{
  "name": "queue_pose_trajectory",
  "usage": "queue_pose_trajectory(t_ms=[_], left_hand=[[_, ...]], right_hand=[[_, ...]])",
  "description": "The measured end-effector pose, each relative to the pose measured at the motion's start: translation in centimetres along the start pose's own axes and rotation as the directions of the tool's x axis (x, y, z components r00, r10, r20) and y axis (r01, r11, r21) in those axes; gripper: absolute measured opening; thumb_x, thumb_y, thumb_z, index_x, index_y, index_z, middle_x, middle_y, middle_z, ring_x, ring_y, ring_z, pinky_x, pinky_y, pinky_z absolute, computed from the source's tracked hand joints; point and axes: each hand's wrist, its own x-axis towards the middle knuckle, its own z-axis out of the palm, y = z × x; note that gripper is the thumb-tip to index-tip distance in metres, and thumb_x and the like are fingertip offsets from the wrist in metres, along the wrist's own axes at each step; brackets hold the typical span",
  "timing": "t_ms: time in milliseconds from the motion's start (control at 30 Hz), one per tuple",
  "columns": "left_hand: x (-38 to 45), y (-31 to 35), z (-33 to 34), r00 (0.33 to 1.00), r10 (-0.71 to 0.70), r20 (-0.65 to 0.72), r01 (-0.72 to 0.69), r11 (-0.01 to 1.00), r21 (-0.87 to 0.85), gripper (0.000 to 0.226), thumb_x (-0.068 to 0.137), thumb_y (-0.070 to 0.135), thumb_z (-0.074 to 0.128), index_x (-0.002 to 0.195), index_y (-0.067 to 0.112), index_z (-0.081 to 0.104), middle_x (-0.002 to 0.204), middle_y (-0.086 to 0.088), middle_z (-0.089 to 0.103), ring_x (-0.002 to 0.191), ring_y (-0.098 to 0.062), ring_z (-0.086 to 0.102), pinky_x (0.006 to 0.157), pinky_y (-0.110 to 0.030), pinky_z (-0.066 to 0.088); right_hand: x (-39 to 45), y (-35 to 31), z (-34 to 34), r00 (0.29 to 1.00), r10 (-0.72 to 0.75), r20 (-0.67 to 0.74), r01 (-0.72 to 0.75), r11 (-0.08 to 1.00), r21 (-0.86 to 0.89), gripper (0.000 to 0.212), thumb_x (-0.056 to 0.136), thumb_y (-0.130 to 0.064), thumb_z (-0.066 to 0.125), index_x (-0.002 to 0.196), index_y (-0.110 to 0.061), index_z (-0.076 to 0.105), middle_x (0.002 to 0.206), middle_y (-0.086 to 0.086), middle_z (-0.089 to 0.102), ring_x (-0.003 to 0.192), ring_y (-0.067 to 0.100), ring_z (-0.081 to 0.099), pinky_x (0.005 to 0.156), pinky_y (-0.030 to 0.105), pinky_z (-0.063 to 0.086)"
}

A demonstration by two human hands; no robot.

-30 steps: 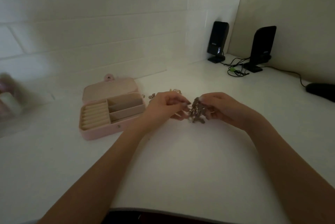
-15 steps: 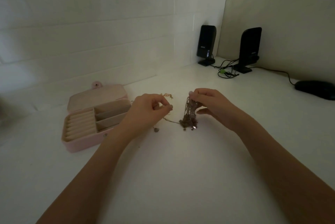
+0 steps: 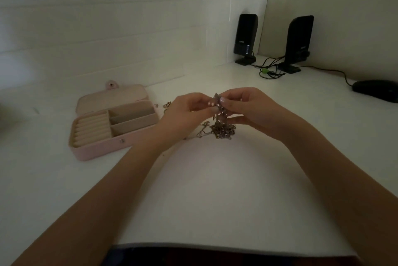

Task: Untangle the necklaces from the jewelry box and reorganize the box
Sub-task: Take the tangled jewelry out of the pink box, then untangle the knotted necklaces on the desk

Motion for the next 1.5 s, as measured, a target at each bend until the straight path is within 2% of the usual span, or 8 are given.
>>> queue_pose_trajectory(t_ms=[333,467,600,900,1000,1100,1233,1500], left_hand=[[0.6,0.4,-0.6,0.986,-0.154,-0.064,0.126,0.940,-0.316,0.022,0.093,0.001,0.042,0.076,0.010,0.050,0.073,-0.008,0.073,0.085,-0.026,0.070,0.090,-0.039,0.051],[0.5,0.6,-0.7,0.973,-0.219,-0.079,0.164,0.886,-0.433,0.019,0.094,0.001,0.042,0.078,0.008,0.048,0.050,-0.002,0.056,0.052,-0.019,0.057,0.071,-0.036,0.058],[0.6,0.4,-1.1,0.960,-0.258,-0.105,0.214,0.925,-0.314,0.018,0.094,0.008,0.047,0.079,0.015,0.049,0.044,0.007,0.040,0.040,-0.011,0.031,0.039,-0.019,0.036],[0.7,0.5,-1.6,0.969,-0.175,-0.176,0.118,0.948,-0.294,0.018,0.095,0.014,0.051,0.077,0.018,0.056,0.050,0.003,0.045,0.039,-0.010,0.033,0.040,-0.018,0.027],[0.5,0.6,-1.7,0.974,-0.105,-0.200,0.045,0.958,-0.283,0.021,0.096,0.016,0.051,0.076,0.015,0.059,0.049,0.003,0.047,0.039,-0.012,0.036,0.039,-0.021,0.030],[0.4,0.8,-1.5,0.982,-0.020,-0.188,-0.027,0.969,-0.244,0.021,0.094,0.019,0.057,0.073,0.015,0.060,0.046,0.004,0.046,0.037,-0.012,0.035,0.038,-0.019,0.031],[0.1,1.0,-1.5,0.987,0.020,-0.161,-0.058,0.971,-0.231,0.019,0.093,0.019,0.059,0.075,0.015,0.063,0.047,0.003,0.047,0.039,-0.012,0.037,0.039,-0.018,0.032],[0.5,1.6,-3.5,0.976,-0.079,-0.201,-0.064,0.783,-0.618,0.017,0.095,0.021,0.052,0.080,0.016,0.060,0.054,0.007,0.043,0.040,-0.003,0.029,0.034,-0.015,0.018]], right_hand=[[0.2,-0.1,-0.5,0.989,0.047,-0.138,-0.049,0.999,-0.011,0.016,0.094,-0.014,0.059,0.102,-0.010,0.072,0.085,0.003,0.067,0.072,0.009,0.061,0.071,0.022,0.055],[0.1,-0.1,-0.4,0.986,0.059,-0.156,-0.060,0.998,0.000,0.016,0.095,-0.012,0.057,0.102,-0.009,0.071,0.080,0.001,0.065,0.067,0.008,0.060,0.068,0.020,0.054],[0.0,-0.2,-0.4,0.979,0.083,-0.186,-0.083,0.997,0.007,0.018,0.096,-0.013,0.054,0.098,-0.012,0.072,0.072,-0.002,0.062,0.060,0.008,0.056,0.071,0.024,0.056],[0.3,0.3,-0.6,0.961,0.037,-0.272,-0.104,0.966,-0.235,0.016,0.087,-0.029,0.067,0.093,-0.015,0.073,0.061,-0.005,0.054,0.054,0.009,0.044,0.058,0.019,0.042],[0.5,0.8,-0.2,0.972,-0.056,-0.228,-0.080,0.833,-0.547,0.023,0.086,-0.042,0.066,0.081,-0.020,0.070,0.053,-0.013,0.055,0.048,0.001,0.045,0.057,0.015,0.039],[0.6,1.2,0.6,0.945,-0.194,-0.262,-0.104,0.584,-0.805,0.031,0.087,-0.054,0.057,0.080,-0.028,0.071,0.085,-0.015,0.060,0.077,0.003,0.053,0.082,0.033,0.038],[0.4,0.4,2.3,0.980,-0.144,-0.139,0.052,0.854,-0.518,0.026,0.089,-0.045,0.059,0.094,-0.024,0.073,0.089,-0.016,0.067,0.078,0.003,0.061,0.071,0.021,0.045],[0.6,0.9,2.4,0.986,-0.132,-0.101,0.083,0.916,-0.392,0.007,0.088,-0.024,0.067,0.085,-0.024,0.073,0.074,-0.012,0.071,0.070,0.000,0.065,0.073,0.014,0.051]])
